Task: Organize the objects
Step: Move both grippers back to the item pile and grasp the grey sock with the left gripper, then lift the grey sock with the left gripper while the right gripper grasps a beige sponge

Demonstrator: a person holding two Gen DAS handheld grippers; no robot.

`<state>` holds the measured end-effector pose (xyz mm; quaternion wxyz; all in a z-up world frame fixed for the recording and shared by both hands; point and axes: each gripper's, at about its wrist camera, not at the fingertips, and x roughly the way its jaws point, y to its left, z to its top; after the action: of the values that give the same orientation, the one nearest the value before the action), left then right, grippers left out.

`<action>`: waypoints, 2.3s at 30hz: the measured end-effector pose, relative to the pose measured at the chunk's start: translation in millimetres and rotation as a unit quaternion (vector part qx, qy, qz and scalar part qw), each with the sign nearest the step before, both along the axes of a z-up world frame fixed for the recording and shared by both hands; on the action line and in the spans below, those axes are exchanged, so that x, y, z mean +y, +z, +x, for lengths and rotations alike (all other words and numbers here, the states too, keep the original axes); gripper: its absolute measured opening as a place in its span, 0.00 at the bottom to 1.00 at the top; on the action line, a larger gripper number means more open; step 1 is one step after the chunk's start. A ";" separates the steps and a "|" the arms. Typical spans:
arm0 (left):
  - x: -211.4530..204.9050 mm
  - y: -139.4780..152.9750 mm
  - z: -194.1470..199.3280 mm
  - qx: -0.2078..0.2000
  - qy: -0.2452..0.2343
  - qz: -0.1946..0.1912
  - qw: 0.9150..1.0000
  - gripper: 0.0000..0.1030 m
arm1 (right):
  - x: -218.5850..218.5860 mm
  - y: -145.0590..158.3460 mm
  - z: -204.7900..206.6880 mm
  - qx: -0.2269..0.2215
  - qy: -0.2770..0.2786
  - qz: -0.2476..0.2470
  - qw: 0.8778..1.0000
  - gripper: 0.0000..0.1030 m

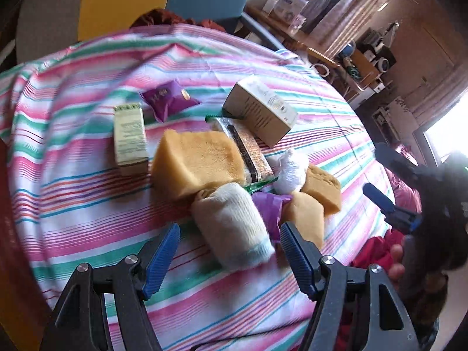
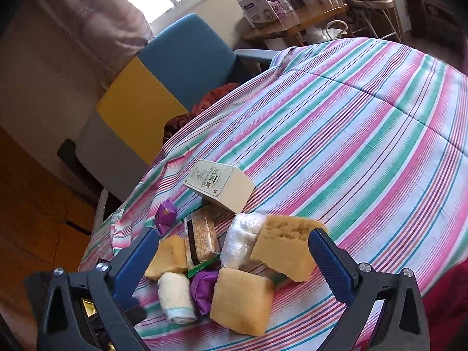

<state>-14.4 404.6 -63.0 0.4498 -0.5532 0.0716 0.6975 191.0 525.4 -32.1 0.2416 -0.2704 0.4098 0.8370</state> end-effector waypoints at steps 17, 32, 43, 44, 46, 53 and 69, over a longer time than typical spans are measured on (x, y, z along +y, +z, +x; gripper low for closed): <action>-0.4 -40.2 -7.3 -0.001 0.022 0.021 1.000 0.54 | 0.9 -7.9 -9.2 -0.019 0.019 -0.015 1.000 1.00; -84.1 -40.3 11.0 0.040 0.041 0.049 0.997 0.54 | -12.1 -22.4 -32.4 -0.063 0.071 -0.029 0.995 1.00; -88.2 -41.1 15.1 0.050 0.037 0.053 0.997 0.56 | -26.1 -43.2 -52.0 -0.147 0.115 -0.035 0.982 0.84; -88.3 -41.1 15.2 0.051 0.037 0.053 0.997 0.56 | -26.5 -43.7 -52.2 -0.152 0.115 -0.033 0.981 0.80; -89.2 -41.4 15.7 0.051 0.038 0.055 0.996 0.57 | -25.9 -45.0 -51.5 -0.158 0.112 -0.033 0.981 0.75; -91.5 -41.7 16.3 0.052 0.041 0.061 0.996 0.57 | -28.5 -60.0 -60.4 -0.208 0.120 -0.037 0.970 0.75; -91.3 -42.1 16.3 0.054 0.043 0.064 0.996 0.57 | -52.9 -79.3 -86.8 -0.315 0.157 0.045 0.935 0.83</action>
<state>1.9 313.4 -105.1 0.4494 -0.4875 0.0267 0.7481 104.1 472.5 -111.5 0.2356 -0.5704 0.2268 0.7534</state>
